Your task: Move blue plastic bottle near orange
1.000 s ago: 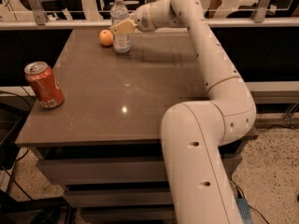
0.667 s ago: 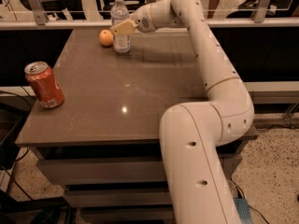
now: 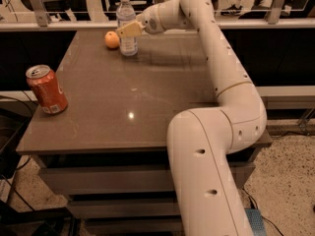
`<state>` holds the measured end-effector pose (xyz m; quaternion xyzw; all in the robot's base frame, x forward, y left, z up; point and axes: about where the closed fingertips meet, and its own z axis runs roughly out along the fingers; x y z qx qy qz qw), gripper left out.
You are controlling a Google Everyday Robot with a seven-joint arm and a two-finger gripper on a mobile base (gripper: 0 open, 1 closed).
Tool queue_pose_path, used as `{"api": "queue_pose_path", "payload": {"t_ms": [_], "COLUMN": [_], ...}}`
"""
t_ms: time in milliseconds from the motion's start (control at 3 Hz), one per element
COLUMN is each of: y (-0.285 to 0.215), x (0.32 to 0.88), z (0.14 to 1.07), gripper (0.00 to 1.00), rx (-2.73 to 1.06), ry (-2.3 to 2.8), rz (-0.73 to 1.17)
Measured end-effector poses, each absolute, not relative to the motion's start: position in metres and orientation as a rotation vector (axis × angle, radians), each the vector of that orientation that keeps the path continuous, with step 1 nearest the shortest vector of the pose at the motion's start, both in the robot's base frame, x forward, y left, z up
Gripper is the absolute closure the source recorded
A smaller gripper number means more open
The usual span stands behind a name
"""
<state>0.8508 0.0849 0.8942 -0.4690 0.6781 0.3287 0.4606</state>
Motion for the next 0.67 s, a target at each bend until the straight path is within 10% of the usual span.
{"api": "queue_pose_path", "payload": {"t_ms": [667], "y": [0.084], "x": [0.847], "z": [0.8903], "gripper": [0.0], "rx": [-1.168], "ry": [1.678], "rz": [0.824]}}
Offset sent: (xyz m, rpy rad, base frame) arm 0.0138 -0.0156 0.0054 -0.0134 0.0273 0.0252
